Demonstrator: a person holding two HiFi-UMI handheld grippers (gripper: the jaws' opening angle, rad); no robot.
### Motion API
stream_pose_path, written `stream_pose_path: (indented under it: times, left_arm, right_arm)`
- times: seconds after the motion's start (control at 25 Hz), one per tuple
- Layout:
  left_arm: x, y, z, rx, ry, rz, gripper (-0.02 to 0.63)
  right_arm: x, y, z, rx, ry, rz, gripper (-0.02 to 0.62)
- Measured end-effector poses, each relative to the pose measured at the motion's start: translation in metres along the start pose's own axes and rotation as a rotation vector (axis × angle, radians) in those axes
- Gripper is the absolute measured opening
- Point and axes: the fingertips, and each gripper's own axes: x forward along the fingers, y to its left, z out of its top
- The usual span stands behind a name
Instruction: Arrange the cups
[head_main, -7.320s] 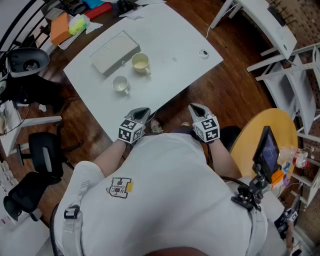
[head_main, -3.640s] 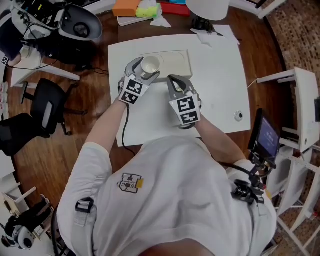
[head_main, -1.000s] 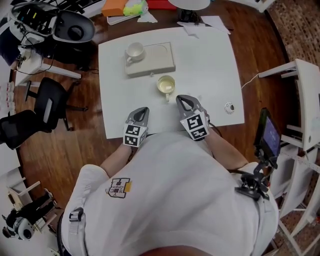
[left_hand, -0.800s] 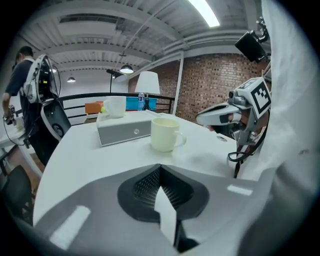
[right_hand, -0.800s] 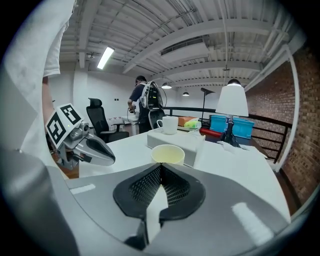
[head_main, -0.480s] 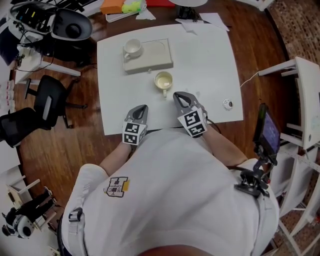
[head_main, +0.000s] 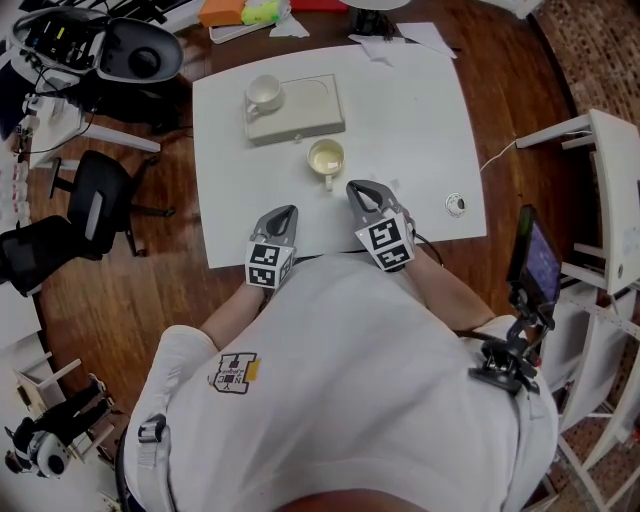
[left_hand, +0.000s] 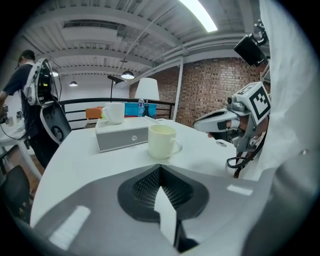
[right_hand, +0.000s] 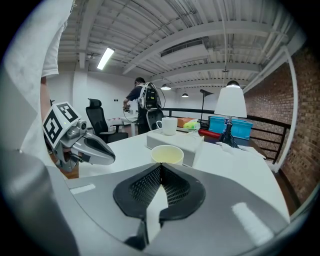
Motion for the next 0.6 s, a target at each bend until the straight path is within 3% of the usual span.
stream_pose_path:
  times: [0.6]
  left_arm:
    - [0.0055, -0.0084, 0.0051, 0.026, -0.010, -0.007, 0.000]
  right_arm:
    - [-0.0020, 0.0012, -0.0097, 0.016, 0.004, 0.003, 0.000]
